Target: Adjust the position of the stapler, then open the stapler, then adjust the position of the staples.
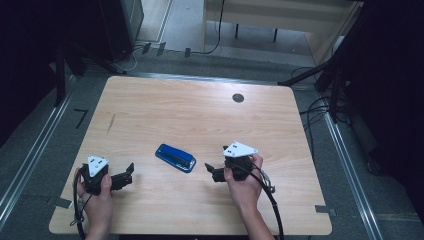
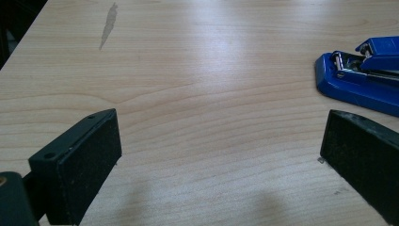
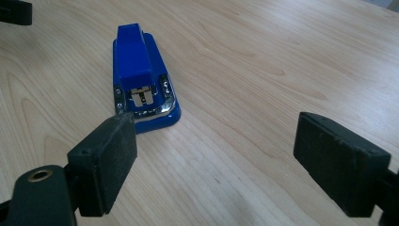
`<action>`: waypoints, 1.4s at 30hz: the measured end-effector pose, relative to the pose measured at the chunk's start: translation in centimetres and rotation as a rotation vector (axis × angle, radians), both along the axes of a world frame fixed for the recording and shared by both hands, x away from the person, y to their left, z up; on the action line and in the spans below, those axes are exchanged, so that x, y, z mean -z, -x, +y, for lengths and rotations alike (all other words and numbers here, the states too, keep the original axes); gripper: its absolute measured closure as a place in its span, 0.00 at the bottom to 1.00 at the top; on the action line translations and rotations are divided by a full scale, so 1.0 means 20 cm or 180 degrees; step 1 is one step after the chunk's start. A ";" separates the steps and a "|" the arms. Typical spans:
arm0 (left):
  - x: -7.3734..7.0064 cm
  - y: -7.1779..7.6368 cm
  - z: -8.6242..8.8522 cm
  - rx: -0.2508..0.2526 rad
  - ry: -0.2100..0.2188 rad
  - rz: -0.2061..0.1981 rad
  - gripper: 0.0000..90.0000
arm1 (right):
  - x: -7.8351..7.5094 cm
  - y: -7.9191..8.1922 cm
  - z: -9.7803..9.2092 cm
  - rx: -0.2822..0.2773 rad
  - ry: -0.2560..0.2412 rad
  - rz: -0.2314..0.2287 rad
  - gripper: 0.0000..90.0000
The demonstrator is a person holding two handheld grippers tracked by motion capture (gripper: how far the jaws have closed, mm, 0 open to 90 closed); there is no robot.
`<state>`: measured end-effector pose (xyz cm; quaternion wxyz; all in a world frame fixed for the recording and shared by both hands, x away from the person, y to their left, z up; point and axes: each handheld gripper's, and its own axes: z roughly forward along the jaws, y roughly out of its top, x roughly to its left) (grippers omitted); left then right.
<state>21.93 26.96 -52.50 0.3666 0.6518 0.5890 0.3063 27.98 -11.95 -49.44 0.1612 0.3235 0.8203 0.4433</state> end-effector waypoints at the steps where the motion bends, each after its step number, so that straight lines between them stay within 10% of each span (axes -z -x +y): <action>1: 0.00 0.00 0.00 0.0000 -0.0007 0.0005 0.00 | 0.00 0.00 0.01 -0.0010 0.0005 0.0004 0.16; 42: 0.00 0.00 0.01 0.0026 0.0065 0.0012 0.00 | 0.04 -0.15 0.39 -0.0436 0.0174 0.0184 0.23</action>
